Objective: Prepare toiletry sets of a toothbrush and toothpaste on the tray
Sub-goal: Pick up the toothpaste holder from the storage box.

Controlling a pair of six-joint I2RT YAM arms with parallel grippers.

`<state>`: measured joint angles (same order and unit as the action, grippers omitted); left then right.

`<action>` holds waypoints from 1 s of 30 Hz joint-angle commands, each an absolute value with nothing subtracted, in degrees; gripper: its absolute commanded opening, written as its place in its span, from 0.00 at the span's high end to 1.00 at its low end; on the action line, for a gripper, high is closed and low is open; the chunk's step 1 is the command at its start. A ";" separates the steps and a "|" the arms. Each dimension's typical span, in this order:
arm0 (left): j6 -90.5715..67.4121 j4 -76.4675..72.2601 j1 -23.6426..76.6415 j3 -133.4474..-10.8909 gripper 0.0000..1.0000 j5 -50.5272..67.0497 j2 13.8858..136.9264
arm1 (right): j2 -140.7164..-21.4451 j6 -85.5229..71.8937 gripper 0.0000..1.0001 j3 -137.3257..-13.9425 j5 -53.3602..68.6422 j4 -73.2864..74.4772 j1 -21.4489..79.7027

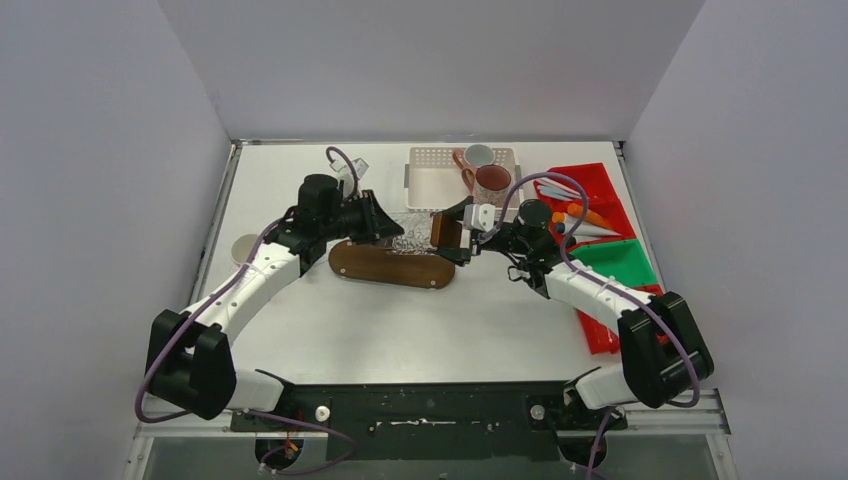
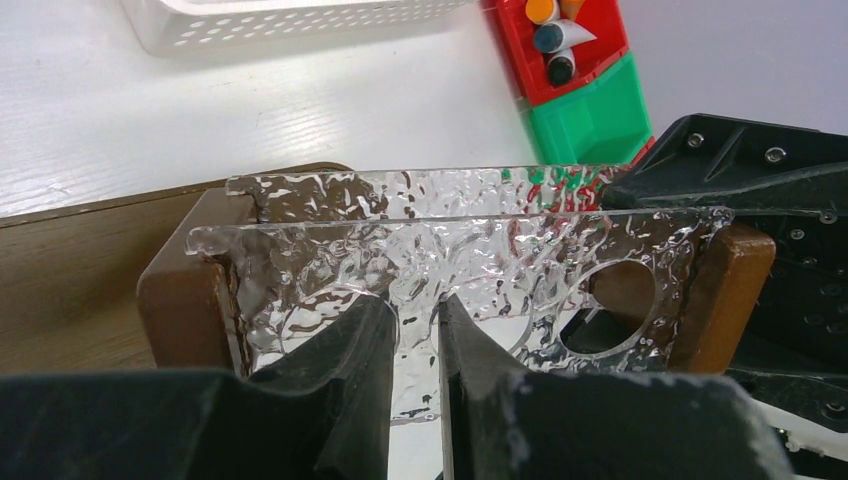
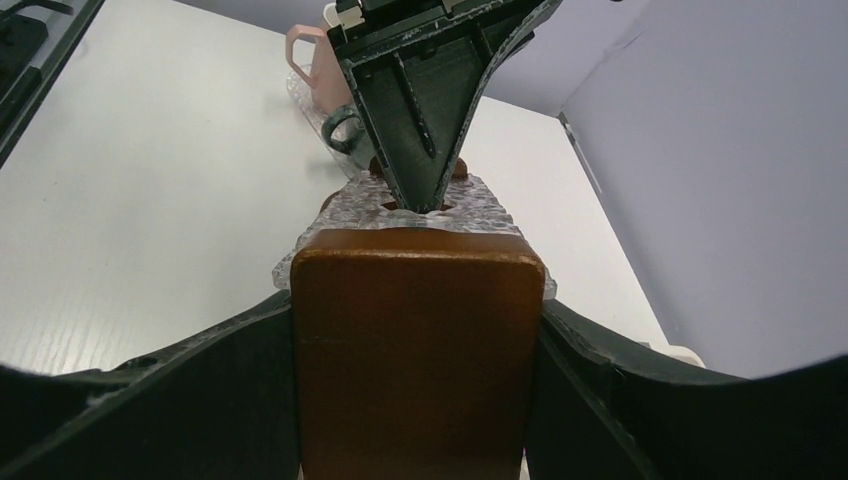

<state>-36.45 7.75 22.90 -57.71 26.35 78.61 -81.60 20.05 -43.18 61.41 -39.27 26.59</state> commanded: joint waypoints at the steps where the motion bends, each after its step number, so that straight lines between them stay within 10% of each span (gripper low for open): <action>1: -40.55 -1.70 19.85 -58.84 1.00 25.90 76.38 | -78.09 25.61 0.37 -42.62 62.49 -37.93 26.09; 11: -45.51 -5.55 17.81 -55.79 1.00 29.32 76.42 | -77.60 25.45 0.21 -42.10 60.15 -37.18 25.76; 14: -45.95 -5.54 16.57 -55.57 1.00 29.51 76.32 | -76.74 24.93 0.01 -42.01 59.18 -37.02 25.50; 30: -45.27 -0.63 8.72 -65.68 1.00 29.02 80.20 | -60.92 23.96 0.00 -39.60 43.24 -29.36 24.85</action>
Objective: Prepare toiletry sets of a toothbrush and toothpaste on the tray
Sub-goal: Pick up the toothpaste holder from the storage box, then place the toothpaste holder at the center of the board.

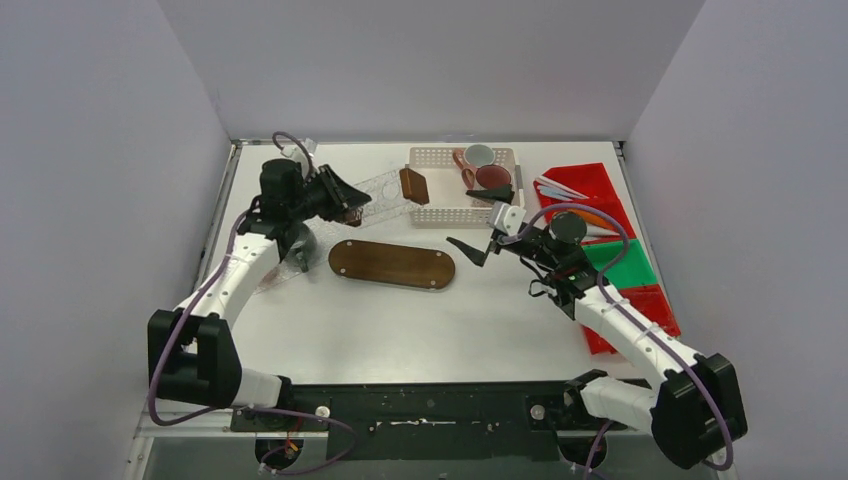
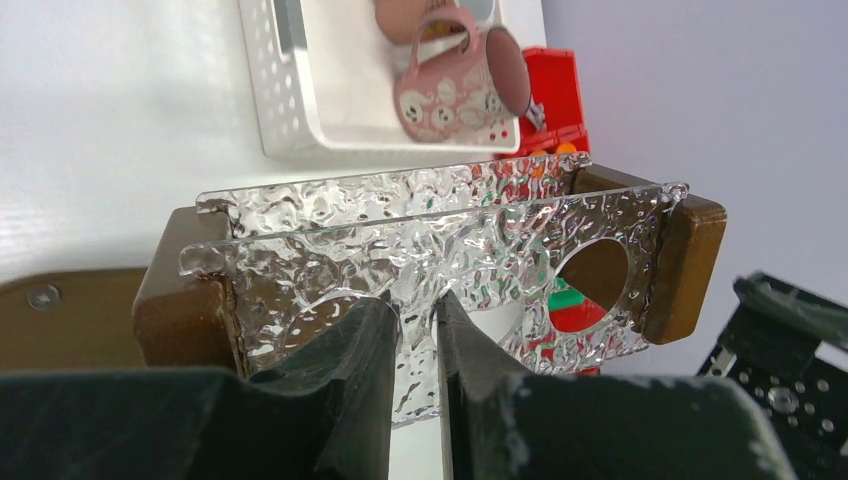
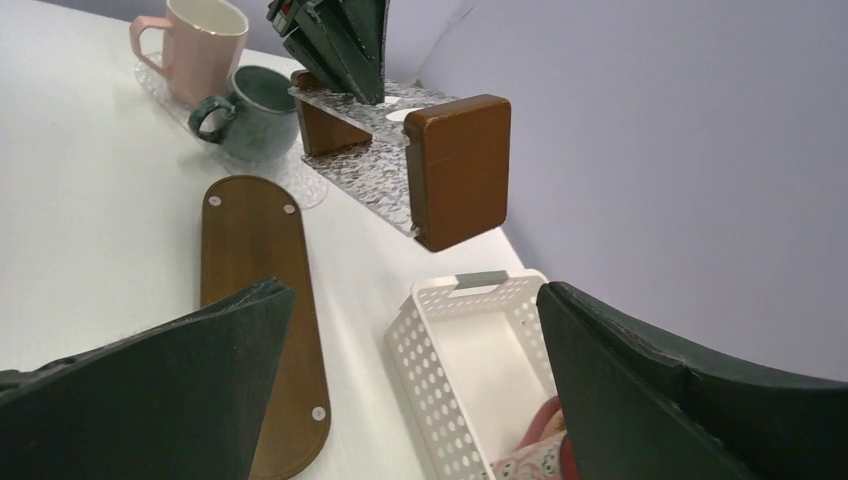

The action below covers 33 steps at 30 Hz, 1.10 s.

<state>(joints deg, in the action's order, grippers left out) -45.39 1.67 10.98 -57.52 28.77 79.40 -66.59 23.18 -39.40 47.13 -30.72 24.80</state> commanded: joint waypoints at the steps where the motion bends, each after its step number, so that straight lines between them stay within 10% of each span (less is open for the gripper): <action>1: -44.87 -0.13 7.95 -67.12 1.00 28.88 80.85 | -59.46 23.99 0.00 -39.63 42.85 -28.11 24.91; 33: -23.37 23.95 -16.19 -85.15 1.00 12.19 101.96 | -31.56 25.96 0.00 -24.09 12.76 -15.02 25.00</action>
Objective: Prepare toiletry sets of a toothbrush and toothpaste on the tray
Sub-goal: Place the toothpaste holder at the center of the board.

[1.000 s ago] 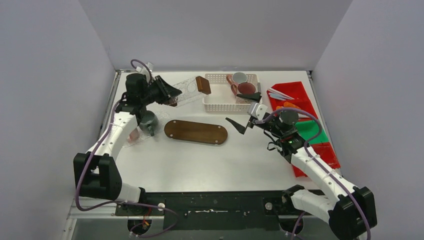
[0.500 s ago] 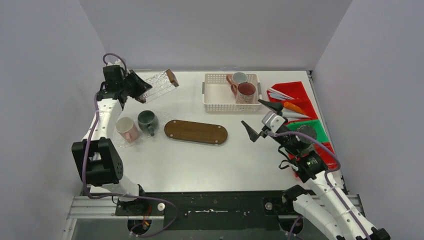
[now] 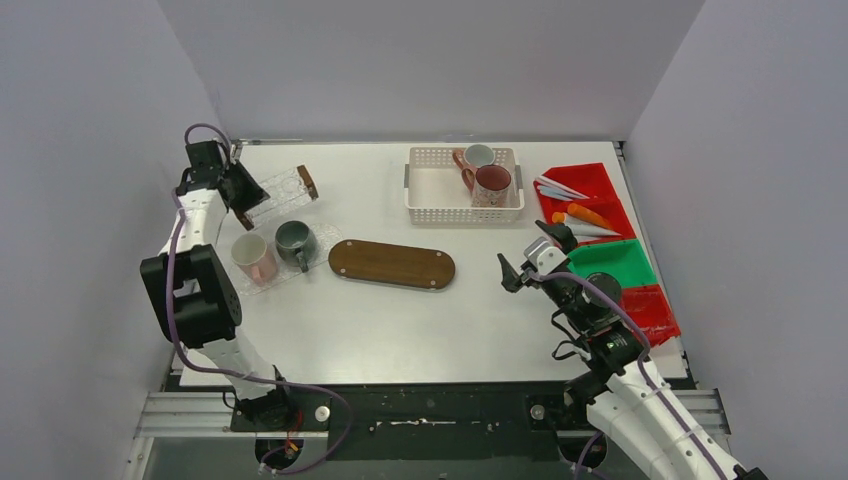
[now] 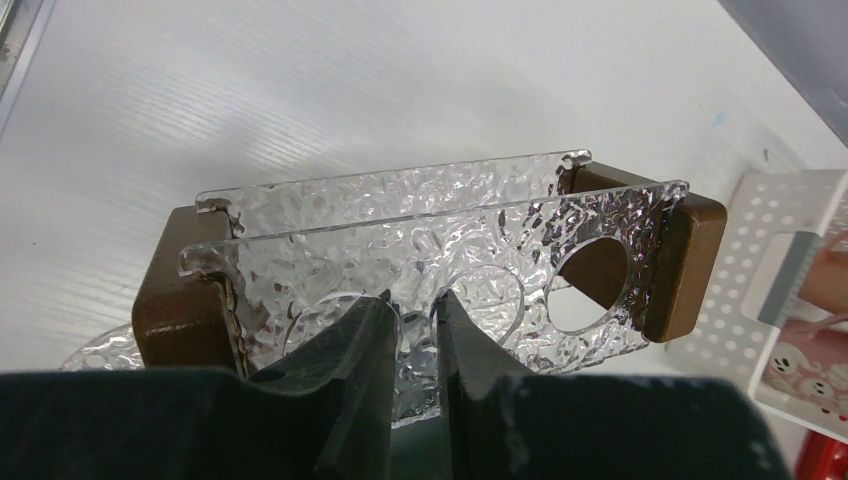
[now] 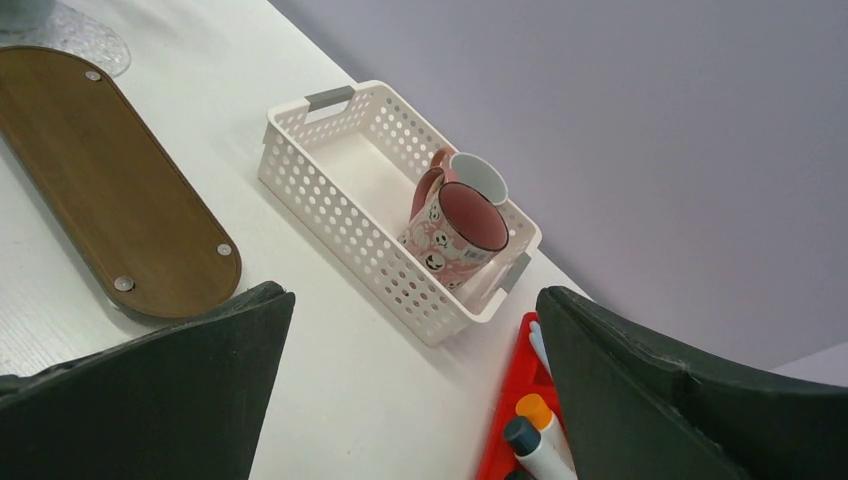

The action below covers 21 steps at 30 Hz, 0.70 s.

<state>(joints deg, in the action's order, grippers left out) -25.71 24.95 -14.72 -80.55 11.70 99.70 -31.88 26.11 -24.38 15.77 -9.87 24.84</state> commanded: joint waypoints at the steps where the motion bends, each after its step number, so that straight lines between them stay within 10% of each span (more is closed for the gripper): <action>1: -23.11 23.99 -16.44 -85.36 1.00 12.32 102.66 | -31.73 26.01 0.00 -24.01 12.56 -15.03 25.02; 21: -18.52 28.29 -21.05 -85.15 1.00 16.58 111.17 | -33.70 26.54 0.00 -23.29 13.47 -15.74 24.85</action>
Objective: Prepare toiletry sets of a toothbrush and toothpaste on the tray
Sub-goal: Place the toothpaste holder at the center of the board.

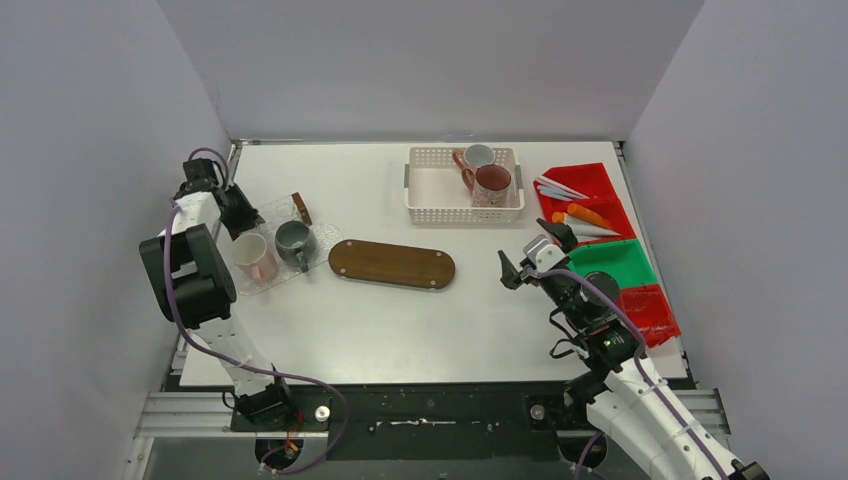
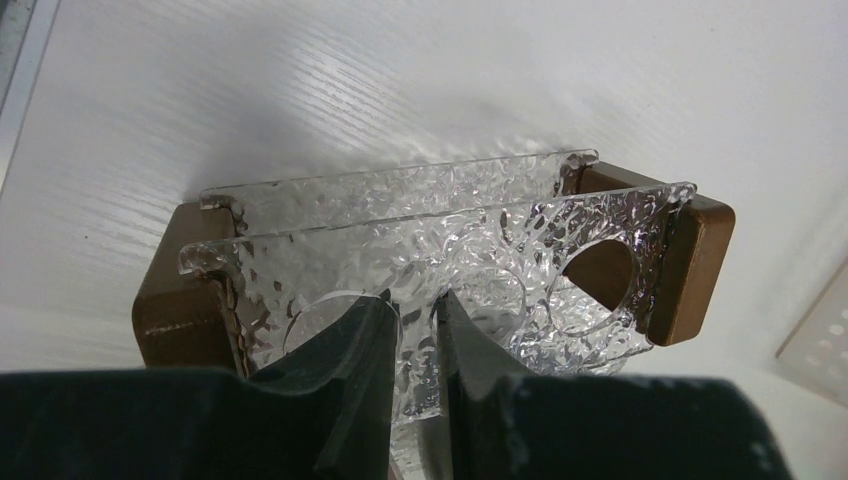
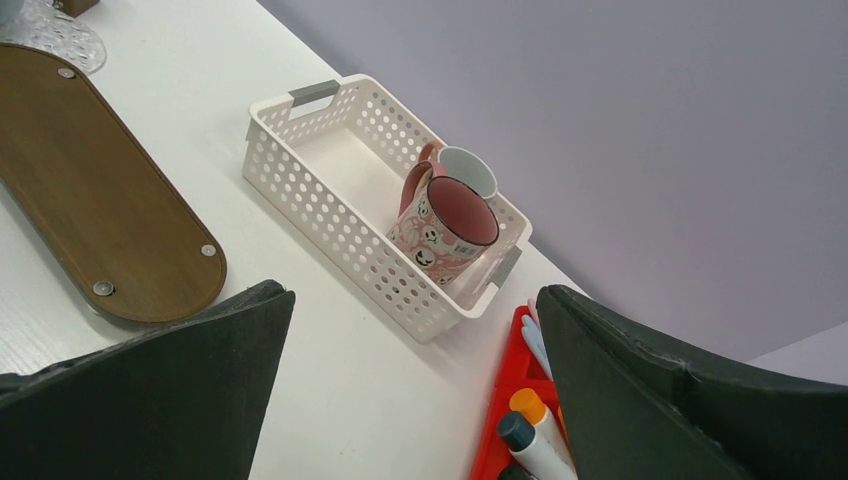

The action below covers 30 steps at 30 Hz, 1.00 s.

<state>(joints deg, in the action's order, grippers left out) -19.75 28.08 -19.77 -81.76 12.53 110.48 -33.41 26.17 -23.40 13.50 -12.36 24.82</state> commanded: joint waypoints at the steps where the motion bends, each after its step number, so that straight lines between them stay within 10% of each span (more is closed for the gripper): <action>1: -18.73 28.32 -21.21 -85.04 1.00 16.79 111.44 | -33.80 26.54 0.00 -23.29 13.67 -15.69 24.82; 30: -22.26 21.50 -21.27 -83.49 1.00 19.78 113.29 | -33.84 26.39 0.00 -23.31 15.64 -15.73 24.81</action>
<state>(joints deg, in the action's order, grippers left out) -23.49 23.70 -20.84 -82.02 17.43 112.86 -34.28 26.20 -23.40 15.14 -12.36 24.82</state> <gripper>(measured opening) 0.161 0.999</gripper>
